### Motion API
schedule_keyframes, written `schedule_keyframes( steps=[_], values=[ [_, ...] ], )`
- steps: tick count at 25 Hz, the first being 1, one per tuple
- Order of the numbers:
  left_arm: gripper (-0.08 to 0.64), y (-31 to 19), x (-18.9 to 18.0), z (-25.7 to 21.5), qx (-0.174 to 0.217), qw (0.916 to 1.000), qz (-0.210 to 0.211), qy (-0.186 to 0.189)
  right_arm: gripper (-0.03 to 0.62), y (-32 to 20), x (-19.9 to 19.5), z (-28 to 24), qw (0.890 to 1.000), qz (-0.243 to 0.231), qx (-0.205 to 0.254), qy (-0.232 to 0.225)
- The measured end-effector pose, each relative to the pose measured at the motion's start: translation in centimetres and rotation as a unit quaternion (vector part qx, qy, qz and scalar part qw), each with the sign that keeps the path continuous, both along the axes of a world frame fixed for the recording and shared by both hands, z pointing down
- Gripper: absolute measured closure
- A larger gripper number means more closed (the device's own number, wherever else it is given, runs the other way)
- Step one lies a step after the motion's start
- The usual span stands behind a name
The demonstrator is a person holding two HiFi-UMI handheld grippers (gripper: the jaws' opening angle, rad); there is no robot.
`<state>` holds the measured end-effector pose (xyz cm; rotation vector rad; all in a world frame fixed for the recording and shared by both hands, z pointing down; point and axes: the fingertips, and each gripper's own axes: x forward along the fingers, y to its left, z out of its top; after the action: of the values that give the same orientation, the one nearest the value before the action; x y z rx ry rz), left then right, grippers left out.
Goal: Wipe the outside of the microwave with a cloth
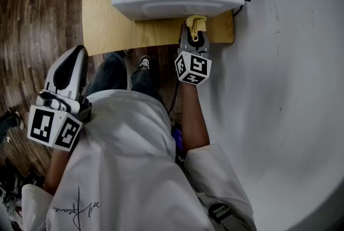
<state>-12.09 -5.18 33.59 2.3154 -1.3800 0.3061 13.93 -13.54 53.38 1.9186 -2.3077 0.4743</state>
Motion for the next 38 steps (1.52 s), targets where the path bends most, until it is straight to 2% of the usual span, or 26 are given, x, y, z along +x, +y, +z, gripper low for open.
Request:
schedule_keyframes(
  steps=[19, 27, 38],
  values=[
    [0.568, -0.2, -1.0, 0.4, -0.007, 0.9999, -0.010, 0.006, 0.476, 0.9, -6.0, 0.7, 0.997, -0.071, -0.011, 0.000],
    [0.568, -0.5, -1.0, 0.5, -0.008, 0.9999, -0.010, 0.007, 0.476, 1.0, -7.5, 1.0, 0.996, -0.083, -0.014, -0.010],
    [0.568, -0.8, -1.2, 0.8, -0.014, 0.9996, -0.023, 0.007, 0.477, 1.5, -10.6, 1.3, 0.989, -0.144, -0.019, -0.017]
  ],
)
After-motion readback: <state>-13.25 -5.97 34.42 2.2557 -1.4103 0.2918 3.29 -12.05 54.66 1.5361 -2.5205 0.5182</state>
